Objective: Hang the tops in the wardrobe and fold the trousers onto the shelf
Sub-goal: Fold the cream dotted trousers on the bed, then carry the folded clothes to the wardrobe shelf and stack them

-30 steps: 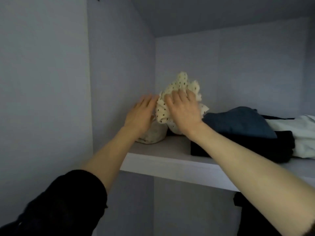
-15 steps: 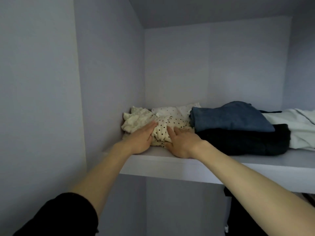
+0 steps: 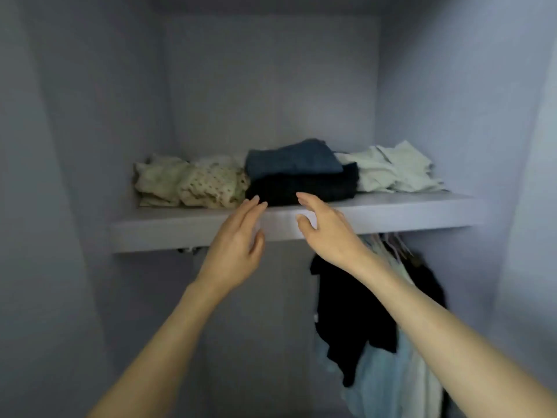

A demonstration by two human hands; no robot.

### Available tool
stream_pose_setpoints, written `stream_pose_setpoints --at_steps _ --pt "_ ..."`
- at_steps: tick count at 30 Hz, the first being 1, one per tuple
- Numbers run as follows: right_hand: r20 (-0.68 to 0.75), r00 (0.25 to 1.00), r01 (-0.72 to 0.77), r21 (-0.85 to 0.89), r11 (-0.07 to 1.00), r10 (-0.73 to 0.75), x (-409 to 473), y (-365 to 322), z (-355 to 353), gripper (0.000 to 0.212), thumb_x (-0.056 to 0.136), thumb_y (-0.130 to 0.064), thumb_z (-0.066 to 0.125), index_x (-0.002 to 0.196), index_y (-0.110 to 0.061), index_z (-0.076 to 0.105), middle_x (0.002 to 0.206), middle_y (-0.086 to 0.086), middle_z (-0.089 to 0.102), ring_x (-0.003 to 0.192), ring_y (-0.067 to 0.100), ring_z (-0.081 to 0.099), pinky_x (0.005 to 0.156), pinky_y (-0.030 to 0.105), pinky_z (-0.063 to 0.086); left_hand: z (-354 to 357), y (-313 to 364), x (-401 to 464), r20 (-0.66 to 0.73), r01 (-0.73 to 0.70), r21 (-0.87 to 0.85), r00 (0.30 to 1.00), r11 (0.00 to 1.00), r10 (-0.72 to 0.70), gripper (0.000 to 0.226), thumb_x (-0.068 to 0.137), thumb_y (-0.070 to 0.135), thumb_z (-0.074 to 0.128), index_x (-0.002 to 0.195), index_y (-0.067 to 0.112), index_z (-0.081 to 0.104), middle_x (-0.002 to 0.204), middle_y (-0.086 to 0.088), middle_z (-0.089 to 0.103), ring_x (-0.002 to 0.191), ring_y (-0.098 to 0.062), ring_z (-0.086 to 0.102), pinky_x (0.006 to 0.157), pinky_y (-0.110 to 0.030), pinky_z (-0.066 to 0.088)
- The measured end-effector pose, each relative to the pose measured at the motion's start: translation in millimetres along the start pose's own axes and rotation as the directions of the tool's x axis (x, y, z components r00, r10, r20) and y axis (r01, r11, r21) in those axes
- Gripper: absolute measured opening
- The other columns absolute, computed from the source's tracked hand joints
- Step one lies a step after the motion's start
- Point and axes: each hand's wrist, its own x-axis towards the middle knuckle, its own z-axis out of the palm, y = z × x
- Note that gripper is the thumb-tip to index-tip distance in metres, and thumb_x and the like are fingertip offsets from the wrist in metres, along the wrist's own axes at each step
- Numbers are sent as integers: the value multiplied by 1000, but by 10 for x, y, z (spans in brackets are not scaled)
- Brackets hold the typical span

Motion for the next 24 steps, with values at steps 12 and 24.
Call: stream_pose_setpoints --at_steps 12,24 --pt "62 775 -602 -229 765 628 -3969 859 -1313 44 98 -29 44 141 -19 40 140 4 49 125 24 48 103 37 39 1439 2896 -1901 392 78 -507 908 858 149 35 95 5 46 130 10 51 129 -4 54 111 -22 55 90 -19 37" --pt "-173 148 -971 -210 110 974 -7382 907 -2897 43 98 -27 46 139 -13 42 132 7 57 121 22 53 100 28 39 2525 5724 -3647 632 104 -763 323 638 704 40 100 18 41 140 13 42 141 -3 47 129 -16 43 102 -16 25"
